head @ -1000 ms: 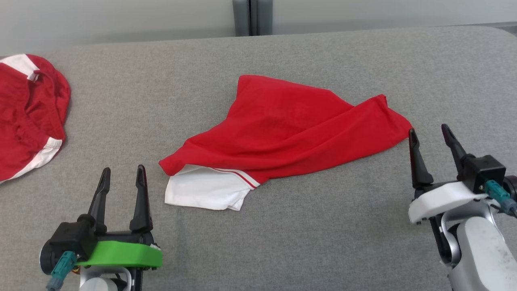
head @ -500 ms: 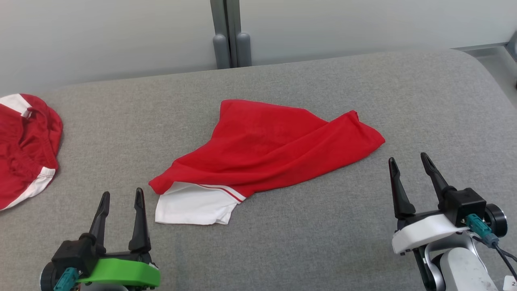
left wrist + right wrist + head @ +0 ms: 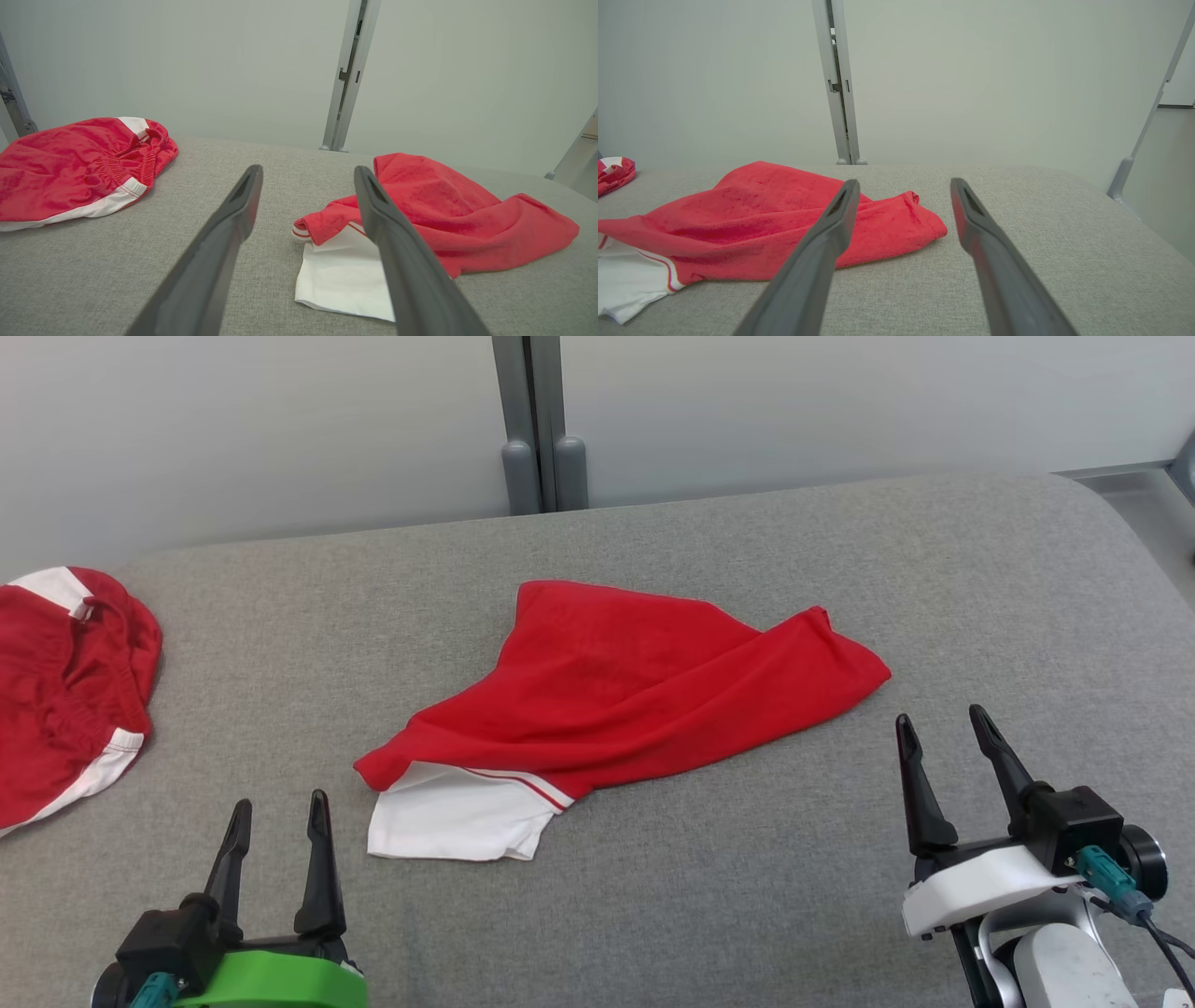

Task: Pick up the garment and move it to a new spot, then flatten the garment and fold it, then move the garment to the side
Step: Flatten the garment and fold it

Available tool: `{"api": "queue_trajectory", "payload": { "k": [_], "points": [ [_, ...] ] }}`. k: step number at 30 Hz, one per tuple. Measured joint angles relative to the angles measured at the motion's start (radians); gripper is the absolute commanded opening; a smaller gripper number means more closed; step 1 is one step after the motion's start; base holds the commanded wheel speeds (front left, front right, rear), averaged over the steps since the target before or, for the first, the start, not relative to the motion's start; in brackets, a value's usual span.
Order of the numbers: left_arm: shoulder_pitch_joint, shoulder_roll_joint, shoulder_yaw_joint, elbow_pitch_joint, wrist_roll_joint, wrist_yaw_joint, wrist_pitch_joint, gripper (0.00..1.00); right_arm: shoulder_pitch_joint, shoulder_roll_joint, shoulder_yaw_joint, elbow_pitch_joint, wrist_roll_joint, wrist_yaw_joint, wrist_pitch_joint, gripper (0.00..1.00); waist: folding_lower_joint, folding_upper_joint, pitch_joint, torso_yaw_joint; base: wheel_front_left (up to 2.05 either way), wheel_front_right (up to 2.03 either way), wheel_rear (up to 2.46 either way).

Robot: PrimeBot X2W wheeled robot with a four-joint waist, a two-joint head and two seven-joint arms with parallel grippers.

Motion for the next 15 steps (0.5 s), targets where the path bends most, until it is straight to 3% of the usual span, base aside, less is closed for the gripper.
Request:
{"api": "queue_trajectory", "payload": {
  "k": [9, 15],
  "points": [
    [0.001, 0.0, -0.001, -0.005, -0.001, 0.0, 0.0, 1.0, -0.002, 0.004, -0.006, 0.017, 0.012, 0.0, 0.004, 1.0, 0.0, 0.0, 0.015, -0.004, 0.0, 0.0, 0.0],
    [-0.028, 0.0, -0.035, 0.068, 0.008, -0.003, 0.0, 1.0, -0.078, -0.035, 0.0, 0.047, 0.038, 0.0, 0.088, 1.0, 0.0, 0.0, 0.041, -0.012, 0.0, 0.0, 0.0]
  ]
}}
